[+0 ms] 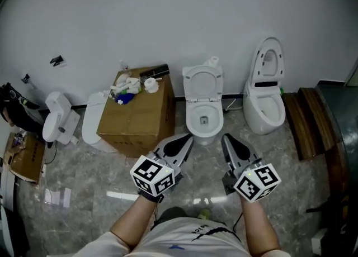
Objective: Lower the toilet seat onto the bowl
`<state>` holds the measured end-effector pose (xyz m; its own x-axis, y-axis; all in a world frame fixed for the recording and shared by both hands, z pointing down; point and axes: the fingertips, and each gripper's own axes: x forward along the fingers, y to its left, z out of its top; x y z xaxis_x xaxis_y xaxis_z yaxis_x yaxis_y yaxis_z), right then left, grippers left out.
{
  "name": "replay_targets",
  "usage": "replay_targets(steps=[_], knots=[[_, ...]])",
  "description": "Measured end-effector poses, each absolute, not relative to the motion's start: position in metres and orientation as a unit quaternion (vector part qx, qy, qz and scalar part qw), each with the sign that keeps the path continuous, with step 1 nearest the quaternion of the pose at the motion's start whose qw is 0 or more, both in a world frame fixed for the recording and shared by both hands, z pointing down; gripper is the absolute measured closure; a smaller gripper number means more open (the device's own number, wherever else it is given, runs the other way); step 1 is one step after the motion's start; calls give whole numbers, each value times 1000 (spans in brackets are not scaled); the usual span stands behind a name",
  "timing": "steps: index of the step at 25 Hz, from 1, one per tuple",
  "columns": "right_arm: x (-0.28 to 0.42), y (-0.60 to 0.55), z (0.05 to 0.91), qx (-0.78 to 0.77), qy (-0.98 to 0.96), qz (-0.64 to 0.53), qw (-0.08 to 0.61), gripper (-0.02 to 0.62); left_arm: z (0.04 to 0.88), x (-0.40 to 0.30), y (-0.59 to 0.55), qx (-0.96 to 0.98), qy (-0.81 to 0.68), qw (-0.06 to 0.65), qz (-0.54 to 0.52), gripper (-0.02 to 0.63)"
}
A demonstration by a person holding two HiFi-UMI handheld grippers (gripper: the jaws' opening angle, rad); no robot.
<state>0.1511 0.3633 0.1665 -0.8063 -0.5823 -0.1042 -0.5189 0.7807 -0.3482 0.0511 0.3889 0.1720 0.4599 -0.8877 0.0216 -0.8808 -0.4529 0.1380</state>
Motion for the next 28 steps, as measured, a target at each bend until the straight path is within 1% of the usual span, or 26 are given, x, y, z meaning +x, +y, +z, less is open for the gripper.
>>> replay_targets(steps=[2,4,10,14,21,28], knots=[[165,354,169,-283,924,-216,139,581,170,43,386,847,-528,60,-31,597],[171,347,175,-281,920,-235,142,581,170,36,380,842,-536,57,-33,597],[156,326,198,-283,931,-211,95,581,192,32,347,846,-529,66,-20,597],[136,294,213,-282,932,-214,79,581,210,26,305,853,-517,69,-12,597],[79,195,232,-298,926,-225,60,581,229,-6,197,885,-461,58,-12,597],[11,87,242,-331,911,-238,60,581,247,-63,75,906,-420,47,4,597]])
